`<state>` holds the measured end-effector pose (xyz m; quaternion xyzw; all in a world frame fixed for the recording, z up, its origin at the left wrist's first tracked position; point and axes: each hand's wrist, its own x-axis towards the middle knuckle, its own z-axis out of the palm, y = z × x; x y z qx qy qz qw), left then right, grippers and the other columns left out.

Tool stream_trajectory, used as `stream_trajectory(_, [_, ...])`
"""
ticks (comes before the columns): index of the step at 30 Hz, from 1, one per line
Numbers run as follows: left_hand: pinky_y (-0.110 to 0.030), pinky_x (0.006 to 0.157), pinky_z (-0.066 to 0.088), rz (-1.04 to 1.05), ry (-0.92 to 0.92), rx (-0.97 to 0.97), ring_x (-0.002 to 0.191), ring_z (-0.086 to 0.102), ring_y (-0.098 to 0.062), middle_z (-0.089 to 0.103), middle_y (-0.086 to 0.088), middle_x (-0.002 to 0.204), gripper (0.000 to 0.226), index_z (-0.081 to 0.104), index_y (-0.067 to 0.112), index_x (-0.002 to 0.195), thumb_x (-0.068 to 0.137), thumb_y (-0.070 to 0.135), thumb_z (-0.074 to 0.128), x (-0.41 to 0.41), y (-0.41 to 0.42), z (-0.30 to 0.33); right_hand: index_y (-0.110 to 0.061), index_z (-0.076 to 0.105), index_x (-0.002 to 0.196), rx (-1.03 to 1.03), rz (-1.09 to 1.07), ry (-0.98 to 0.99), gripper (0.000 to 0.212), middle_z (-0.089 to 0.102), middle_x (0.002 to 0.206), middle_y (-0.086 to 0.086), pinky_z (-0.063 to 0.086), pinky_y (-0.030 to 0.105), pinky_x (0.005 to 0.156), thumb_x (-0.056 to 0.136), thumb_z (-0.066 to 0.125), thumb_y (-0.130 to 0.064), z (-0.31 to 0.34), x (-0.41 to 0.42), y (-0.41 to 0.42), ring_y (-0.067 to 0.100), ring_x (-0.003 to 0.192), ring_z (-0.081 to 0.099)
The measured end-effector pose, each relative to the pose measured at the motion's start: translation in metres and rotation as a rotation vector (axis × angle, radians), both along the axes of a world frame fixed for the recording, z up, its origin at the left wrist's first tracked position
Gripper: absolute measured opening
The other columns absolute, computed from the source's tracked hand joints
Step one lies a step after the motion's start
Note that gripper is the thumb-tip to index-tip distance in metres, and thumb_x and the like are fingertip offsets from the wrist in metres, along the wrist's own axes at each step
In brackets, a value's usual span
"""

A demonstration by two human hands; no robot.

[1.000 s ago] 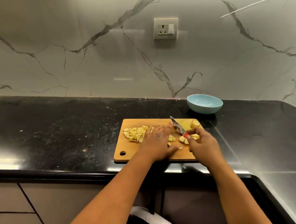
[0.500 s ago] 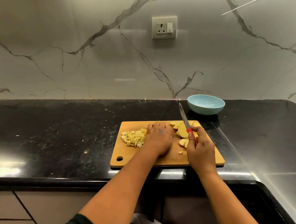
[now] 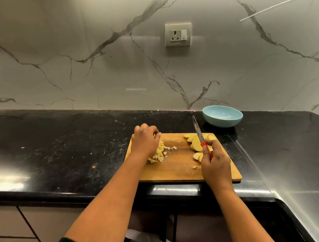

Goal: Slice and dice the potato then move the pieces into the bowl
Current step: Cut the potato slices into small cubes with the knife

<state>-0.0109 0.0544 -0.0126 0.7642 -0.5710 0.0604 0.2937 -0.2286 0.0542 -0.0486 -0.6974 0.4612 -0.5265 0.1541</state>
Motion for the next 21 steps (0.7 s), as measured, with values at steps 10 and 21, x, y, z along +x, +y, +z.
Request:
stream_trajectory(10, [-0.041,0.087,0.053,0.116,-0.002,0.055,0.101,0.054,-0.020,0.064,0.001,0.100,0.008,0.070,0.024,0.094,0.088,0.019,0.065,-0.011,0.007,0.016,-0.016,0.056,0.108,0.063,-0.059,-0.197,0.013,0.062,0.075,0.003,0.046,0.036,0.059,0.101,0.045,-0.015,0.001,-0.006,-0.002,0.021,0.069,0.058])
stream_trajectory(21, [-0.032,0.101,0.043,-0.219,-0.015,0.140,0.125,0.048,-0.022,0.054,-0.007,0.134,0.042,0.049,0.016,0.138,0.097,0.021,0.058,-0.067,-0.010,0.005,-0.026,0.053,0.104,0.084,-0.026,-0.297,0.014,0.063,0.073,0.006,0.046,0.038,0.058,0.102,0.043,-0.017,0.003,-0.008,-0.003,0.023,0.067,0.059])
